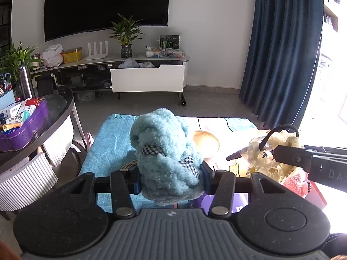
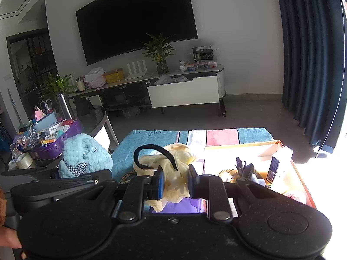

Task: Organize soft objects
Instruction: 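Carry the blue toy and cream glove over the white box with both tools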

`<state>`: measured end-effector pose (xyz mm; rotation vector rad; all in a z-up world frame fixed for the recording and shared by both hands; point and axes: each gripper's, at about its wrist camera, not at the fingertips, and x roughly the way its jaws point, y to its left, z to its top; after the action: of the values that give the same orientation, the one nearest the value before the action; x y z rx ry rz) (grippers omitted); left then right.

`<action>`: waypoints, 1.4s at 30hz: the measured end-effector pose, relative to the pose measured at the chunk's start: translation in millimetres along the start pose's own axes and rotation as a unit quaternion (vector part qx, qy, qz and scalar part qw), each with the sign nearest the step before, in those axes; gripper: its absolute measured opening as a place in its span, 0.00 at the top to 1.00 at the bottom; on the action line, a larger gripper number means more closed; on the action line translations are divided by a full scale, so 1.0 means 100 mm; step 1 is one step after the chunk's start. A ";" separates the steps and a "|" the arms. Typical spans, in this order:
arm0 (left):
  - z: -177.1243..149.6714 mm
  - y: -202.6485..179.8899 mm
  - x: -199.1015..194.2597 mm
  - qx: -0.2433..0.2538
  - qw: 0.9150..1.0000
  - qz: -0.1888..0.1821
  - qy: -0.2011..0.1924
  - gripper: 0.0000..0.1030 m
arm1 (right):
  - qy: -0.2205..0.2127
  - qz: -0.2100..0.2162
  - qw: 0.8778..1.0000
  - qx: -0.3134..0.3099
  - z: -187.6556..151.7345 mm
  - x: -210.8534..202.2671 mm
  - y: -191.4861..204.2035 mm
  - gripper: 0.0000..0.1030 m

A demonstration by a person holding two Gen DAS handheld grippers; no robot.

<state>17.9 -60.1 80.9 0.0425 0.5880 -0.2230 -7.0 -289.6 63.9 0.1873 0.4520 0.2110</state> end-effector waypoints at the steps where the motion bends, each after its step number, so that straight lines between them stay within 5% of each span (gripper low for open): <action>1: 0.00 -0.01 0.01 0.001 1.000 -0.001 0.001 0.51 | -0.001 -0.002 1.000 0.001 0.00 -0.01 -0.01 0.74; 42: -0.10 -0.80 0.15 0.066 0.993 -0.095 0.017 0.51 | -0.025 -0.095 0.992 0.073 -0.15 -0.39 -0.85 0.74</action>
<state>6.5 -139.8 65.8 0.1191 0.6119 -0.4462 -34.4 -379.1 47.8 0.2908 0.4336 -0.0141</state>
